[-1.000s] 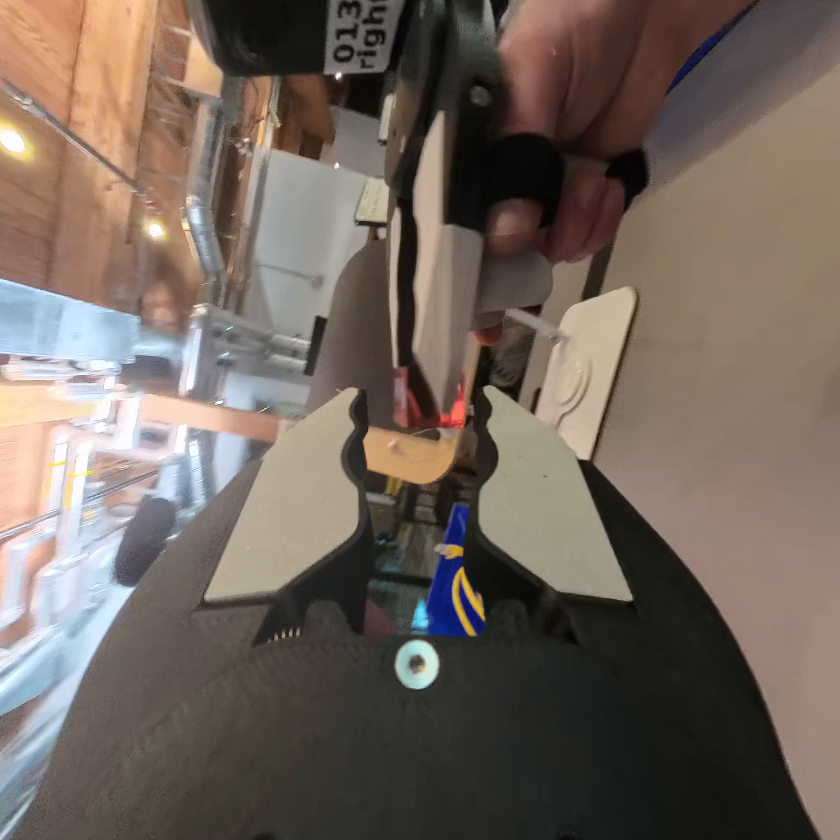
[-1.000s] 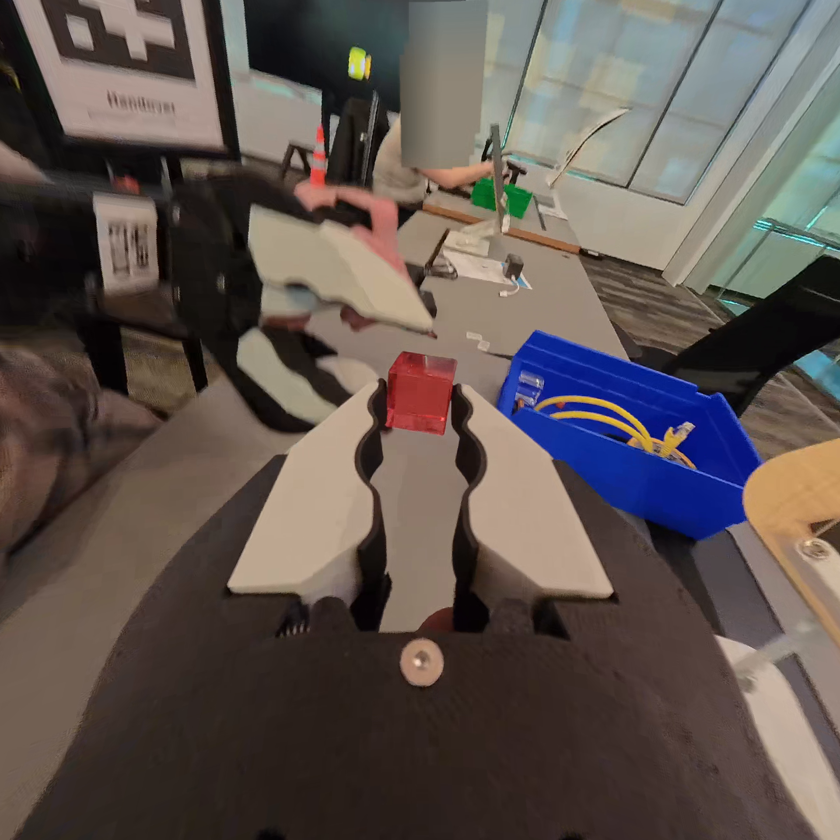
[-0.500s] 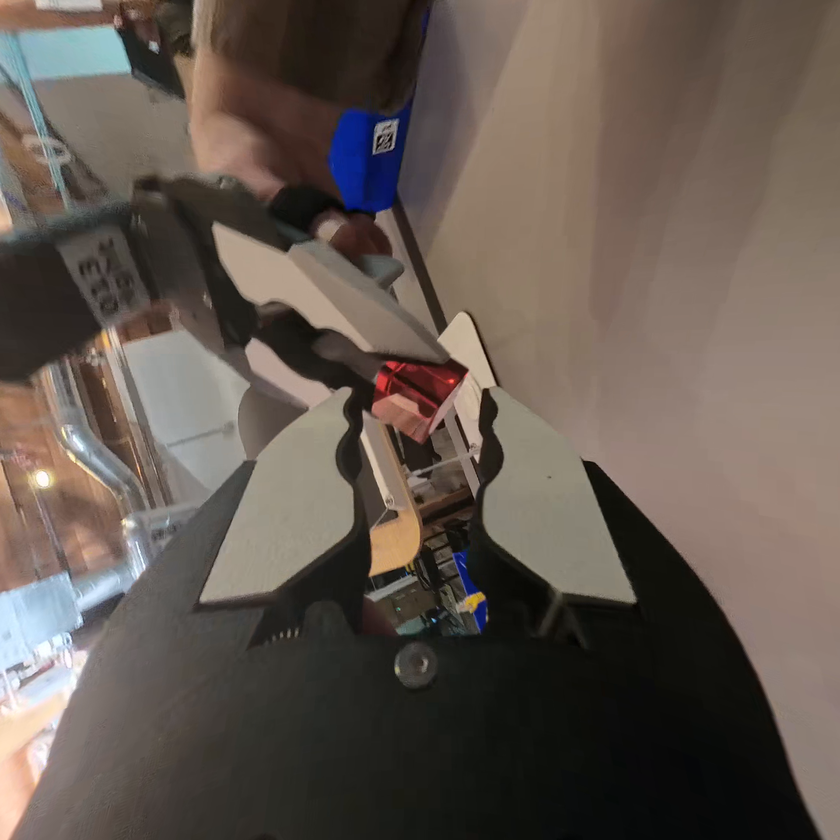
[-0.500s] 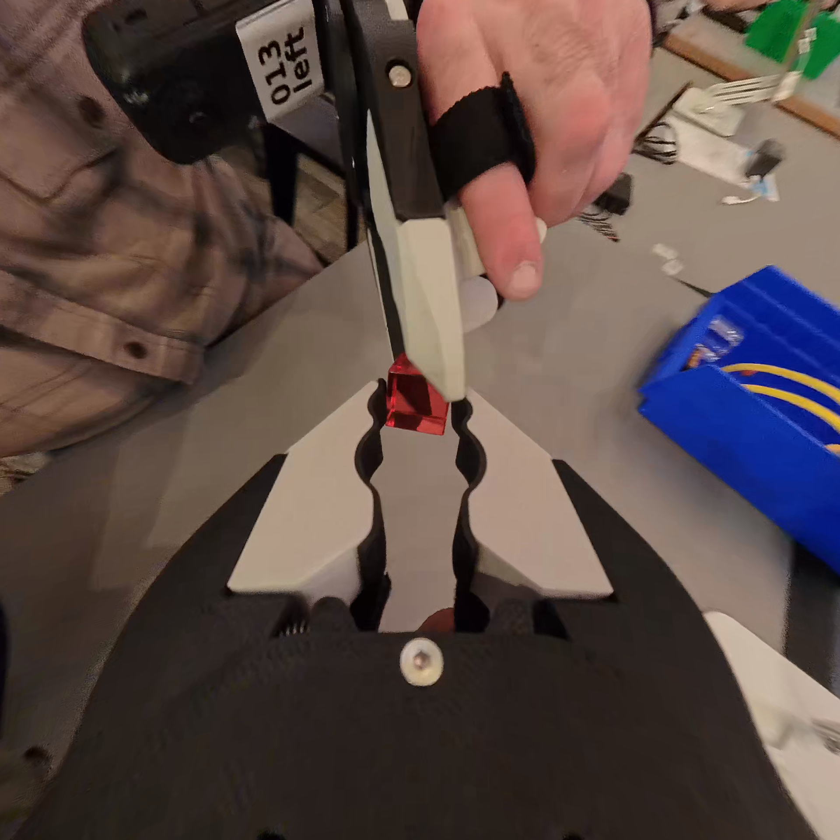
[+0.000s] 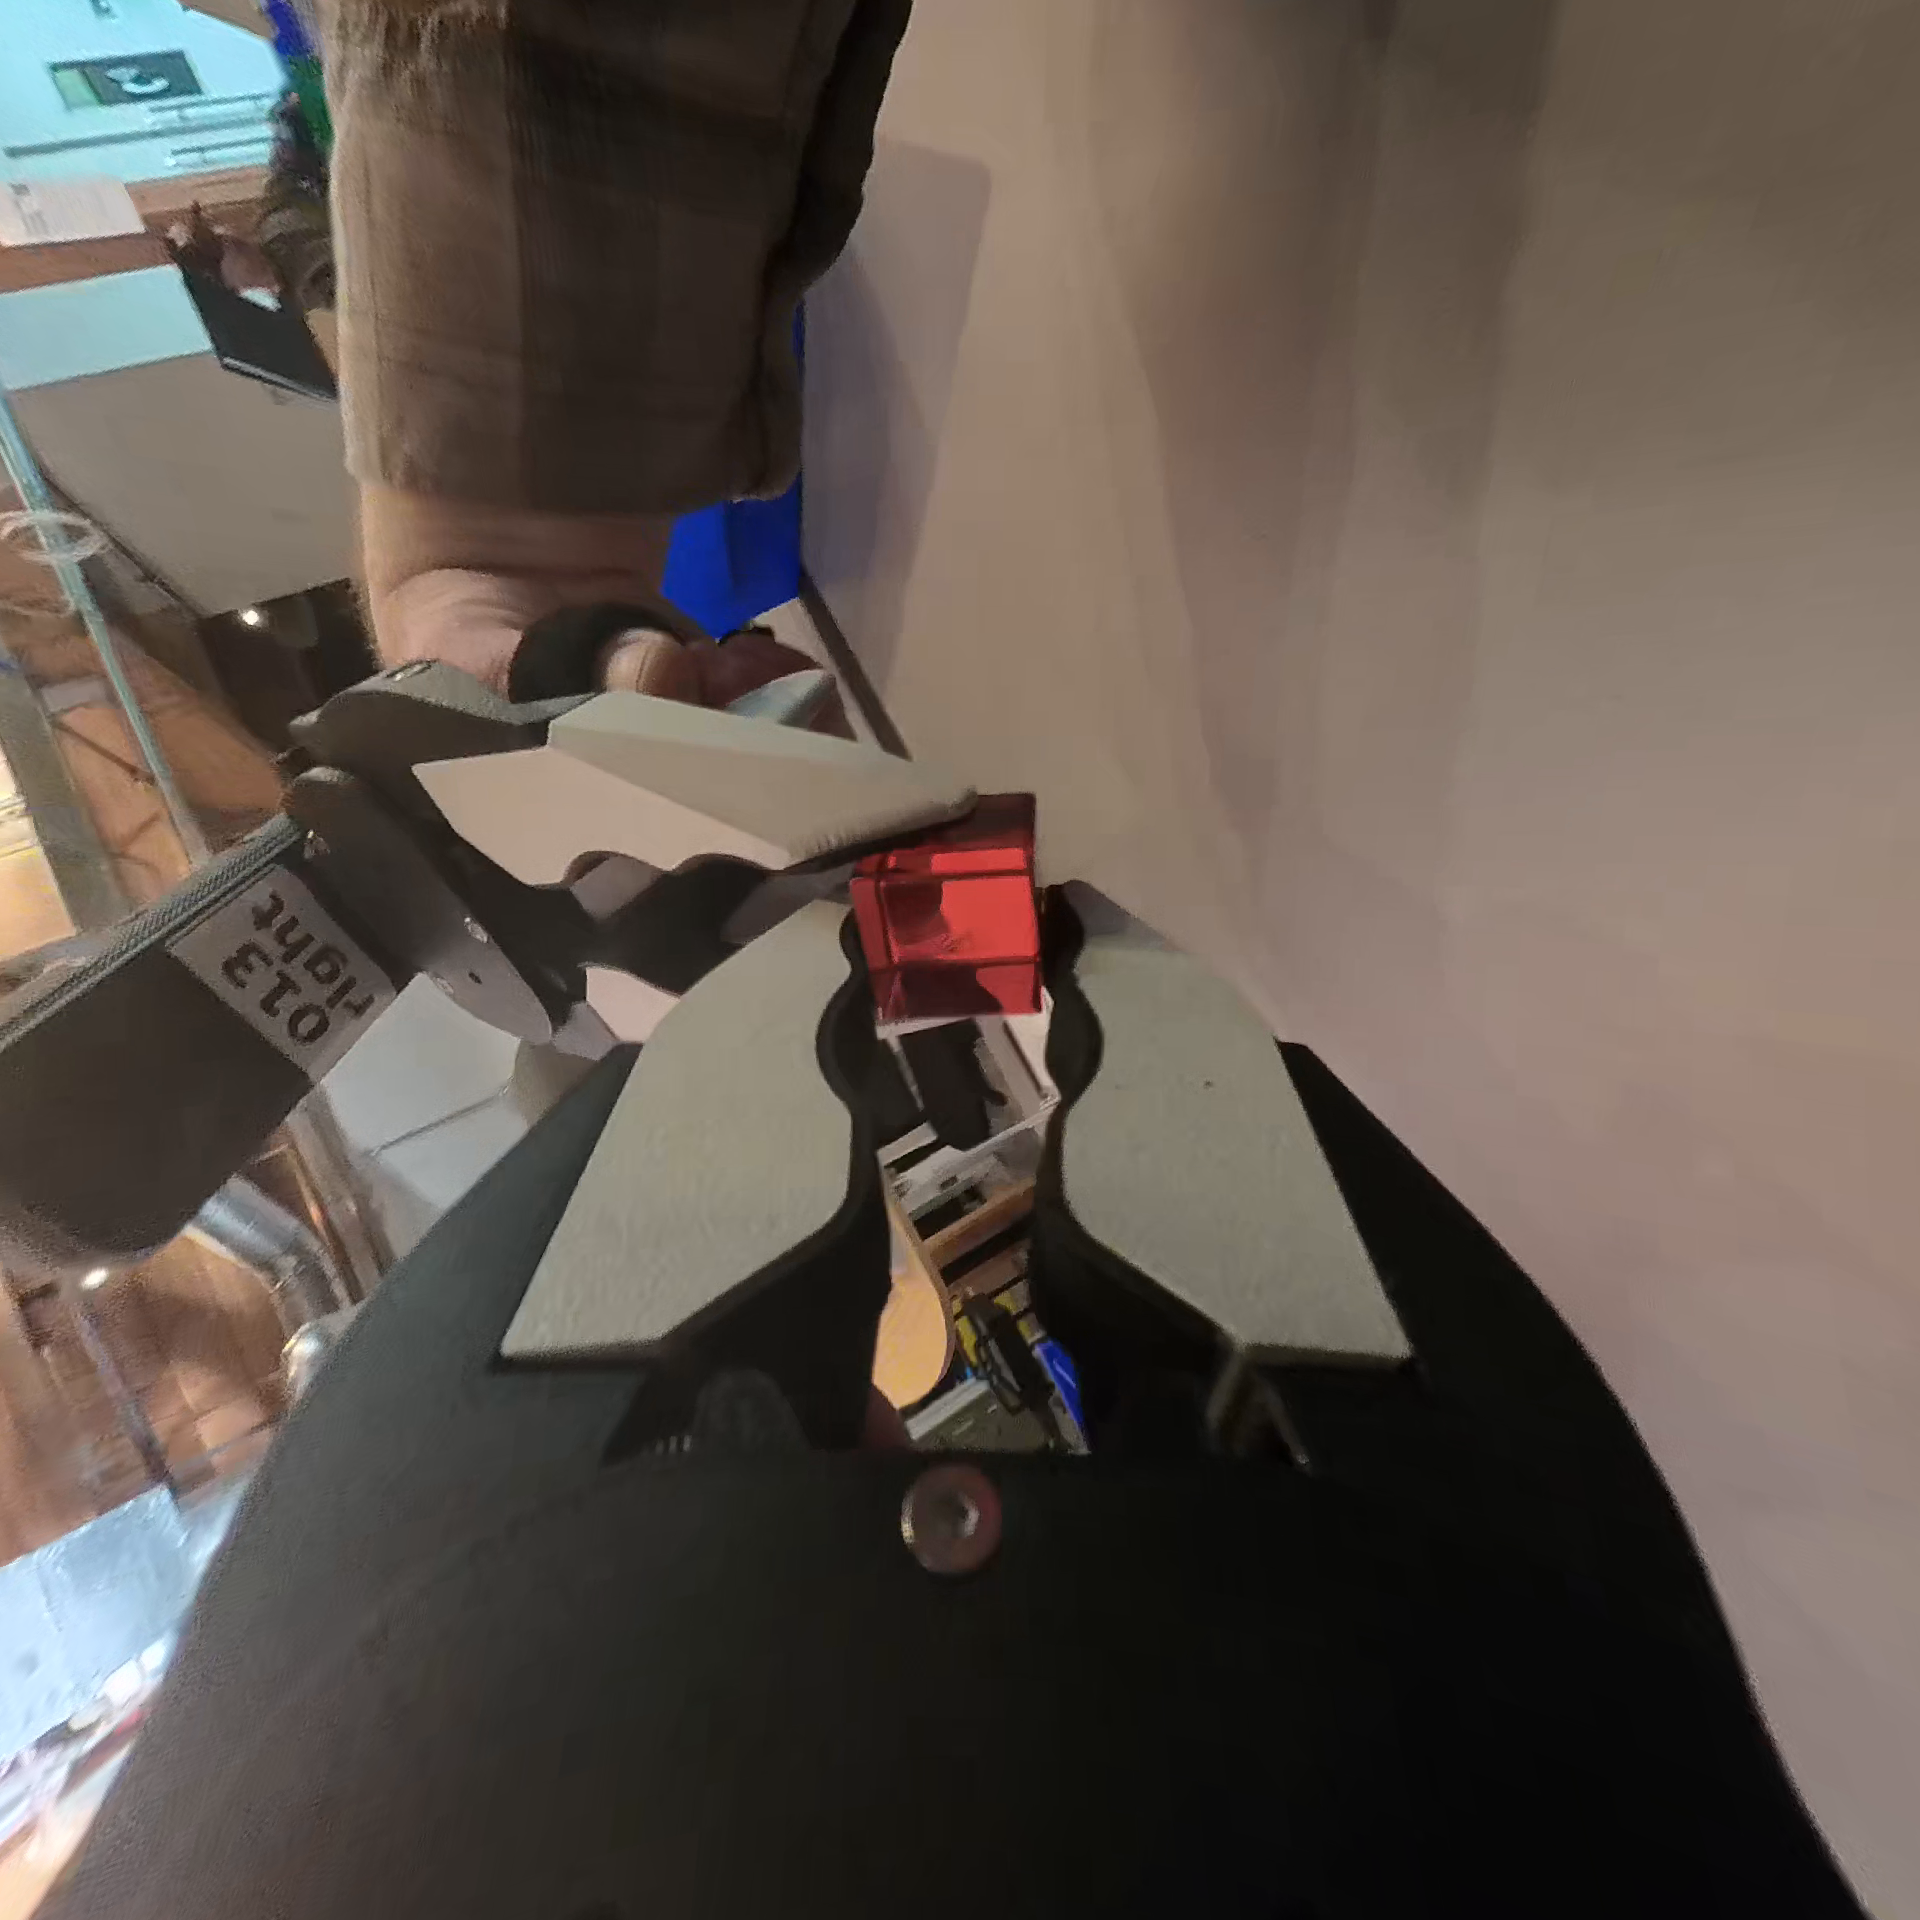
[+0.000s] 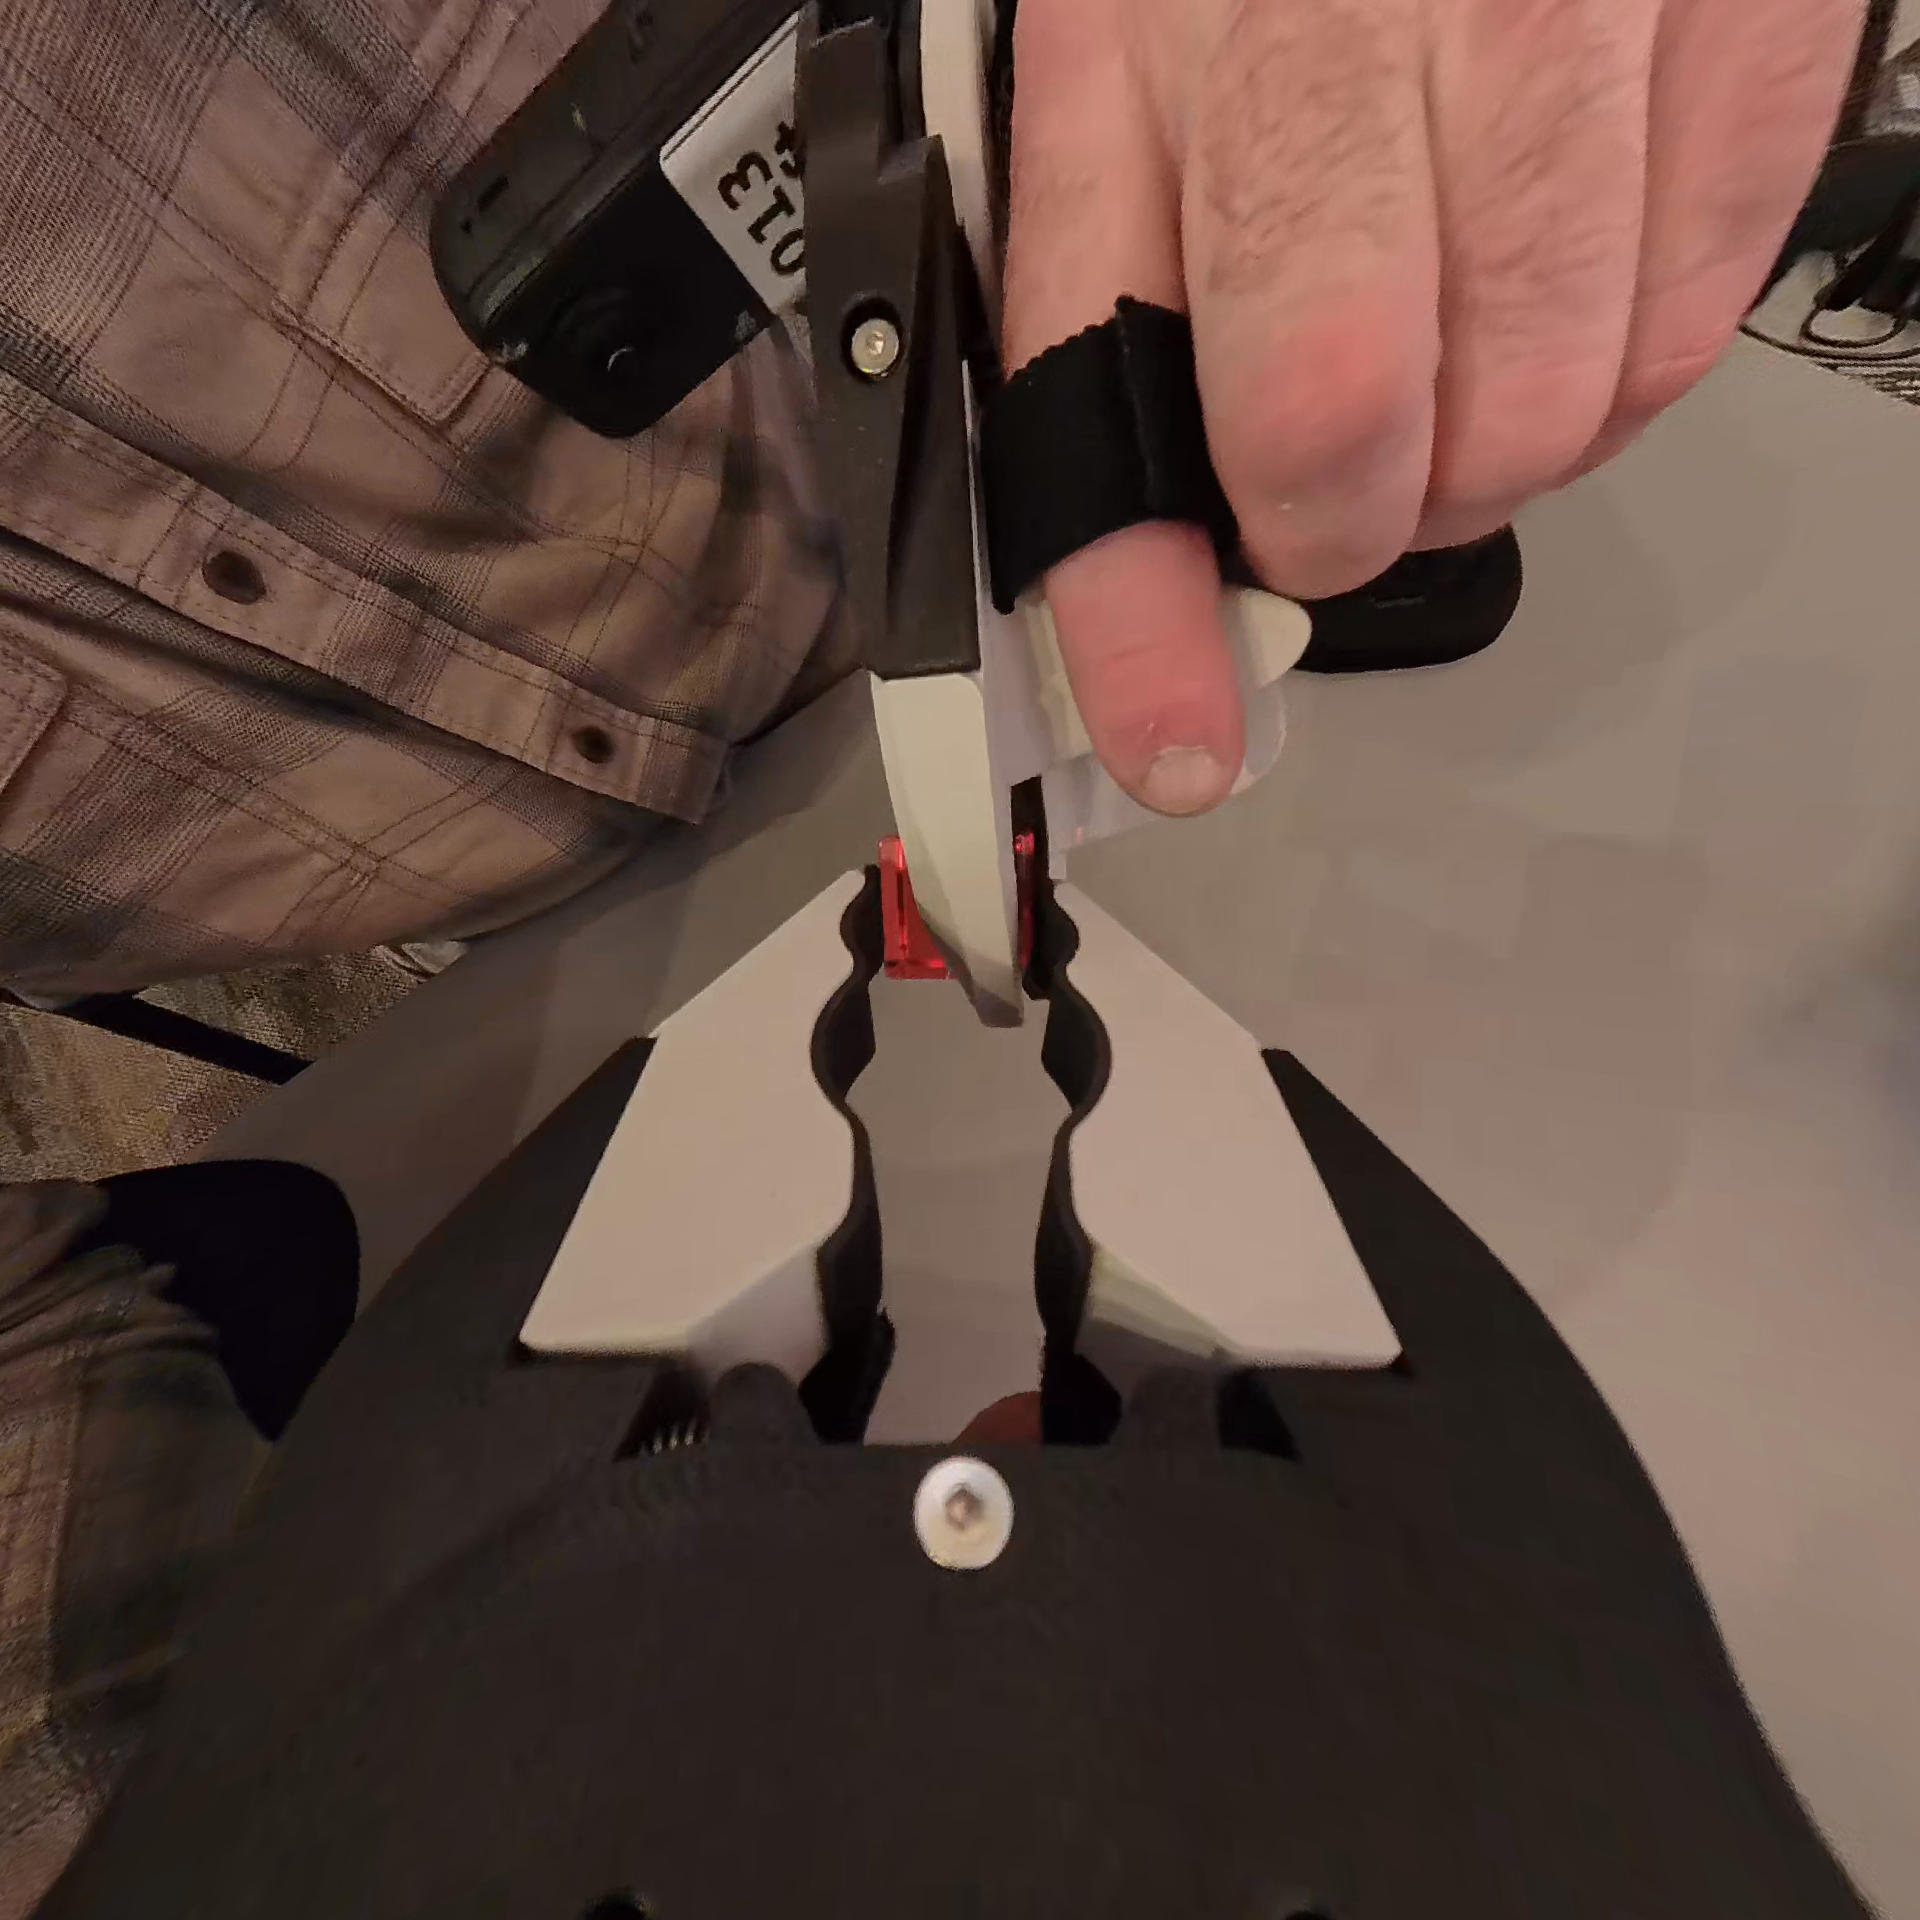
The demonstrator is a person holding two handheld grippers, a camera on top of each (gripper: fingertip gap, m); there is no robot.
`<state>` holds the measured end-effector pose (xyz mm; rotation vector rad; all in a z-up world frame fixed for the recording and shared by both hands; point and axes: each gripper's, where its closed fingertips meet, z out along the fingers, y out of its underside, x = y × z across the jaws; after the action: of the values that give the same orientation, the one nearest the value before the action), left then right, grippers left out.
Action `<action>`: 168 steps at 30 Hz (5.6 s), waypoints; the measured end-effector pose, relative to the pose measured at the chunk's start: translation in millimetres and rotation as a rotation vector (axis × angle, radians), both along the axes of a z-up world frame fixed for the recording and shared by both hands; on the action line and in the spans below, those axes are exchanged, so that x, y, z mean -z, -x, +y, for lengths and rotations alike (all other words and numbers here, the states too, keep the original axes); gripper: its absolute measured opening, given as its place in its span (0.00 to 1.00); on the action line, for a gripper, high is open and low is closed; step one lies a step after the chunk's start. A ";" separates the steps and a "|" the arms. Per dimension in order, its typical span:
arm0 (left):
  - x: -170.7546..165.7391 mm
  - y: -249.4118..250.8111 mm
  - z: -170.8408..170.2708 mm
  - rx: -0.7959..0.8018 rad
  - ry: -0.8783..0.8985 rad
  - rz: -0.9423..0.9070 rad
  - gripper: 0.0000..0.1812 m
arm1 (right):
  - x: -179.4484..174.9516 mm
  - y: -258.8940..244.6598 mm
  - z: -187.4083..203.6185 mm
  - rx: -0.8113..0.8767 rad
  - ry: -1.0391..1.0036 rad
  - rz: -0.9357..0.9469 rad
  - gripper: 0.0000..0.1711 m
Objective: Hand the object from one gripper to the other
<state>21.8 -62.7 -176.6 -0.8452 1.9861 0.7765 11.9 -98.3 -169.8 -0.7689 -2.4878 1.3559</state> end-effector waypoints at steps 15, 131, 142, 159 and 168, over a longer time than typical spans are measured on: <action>-75.7 86.7 75.4 -0.493 -0.313 -0.359 0.16 | -64.0 66.1 88.0 0.558 -0.061 0.435 0.28; -87.5 56.7 74.3 -0.298 -0.364 -0.438 0.16 | -71.8 66.3 62.1 0.418 0.313 0.371 0.18; -92.6 54.4 69.8 -0.271 -0.377 -0.452 0.16 | -81.1 63.7 58.2 0.386 0.419 0.366 0.17; -85.8 54.7 64.2 -0.261 -0.334 -0.407 0.16 | -76.4 64.8 56.8 0.390 0.338 0.369 0.16; -67.7 62.9 33.3 -0.250 -0.037 -0.258 0.26 | -53.9 55.7 56.9 0.367 0.203 0.282 0.16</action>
<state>-41.1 -29.3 -108.9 -1.1272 1.6544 0.7978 -43.8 -41.4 -115.9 -0.9455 -1.9047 1.4711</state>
